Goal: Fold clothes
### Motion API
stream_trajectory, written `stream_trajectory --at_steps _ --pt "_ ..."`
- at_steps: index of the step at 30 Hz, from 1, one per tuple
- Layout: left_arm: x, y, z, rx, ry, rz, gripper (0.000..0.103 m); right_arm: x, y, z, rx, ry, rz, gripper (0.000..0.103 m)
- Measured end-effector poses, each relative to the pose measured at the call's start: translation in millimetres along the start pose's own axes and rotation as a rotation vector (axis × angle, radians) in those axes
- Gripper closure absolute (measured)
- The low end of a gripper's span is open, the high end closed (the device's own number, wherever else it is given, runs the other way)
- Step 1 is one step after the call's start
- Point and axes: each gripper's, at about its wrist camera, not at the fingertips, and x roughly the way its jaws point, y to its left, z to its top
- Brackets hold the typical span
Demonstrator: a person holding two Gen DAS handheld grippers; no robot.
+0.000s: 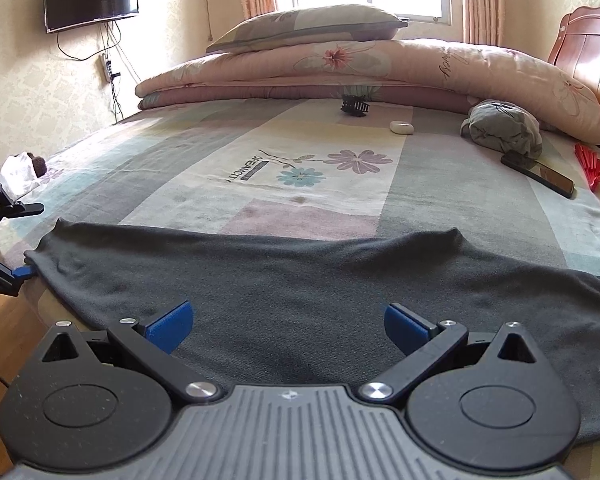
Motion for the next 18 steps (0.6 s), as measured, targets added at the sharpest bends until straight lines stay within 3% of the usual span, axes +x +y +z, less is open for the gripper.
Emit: stream_trajectory --at_steps 4,10,12,15,18 --pt "-1.7 5.0 7.9 -0.014 -0.047 0.007 0.006 1.6 -1.3 -0.6 0.007 0.01 -0.009 0.0" --pt "-4.8 18.3 8.1 -0.078 -0.095 -0.045 0.006 -2.6 -0.5 -0.8 0.007 0.001 -0.016 0.0" --pt "1.2 14.4 2.6 -0.041 -0.041 -0.076 0.005 -1.8 0.4 -1.2 0.012 0.007 -0.013 0.0" --pt "3.7 6.4 -1.9 0.063 -0.003 -0.063 0.004 -1.5 3.3 -1.0 0.004 0.013 -0.004 0.0" --pt "-2.9 11.5 10.9 0.042 -0.089 -0.02 0.004 -4.0 5.7 0.0 -0.005 0.005 0.003 0.0"
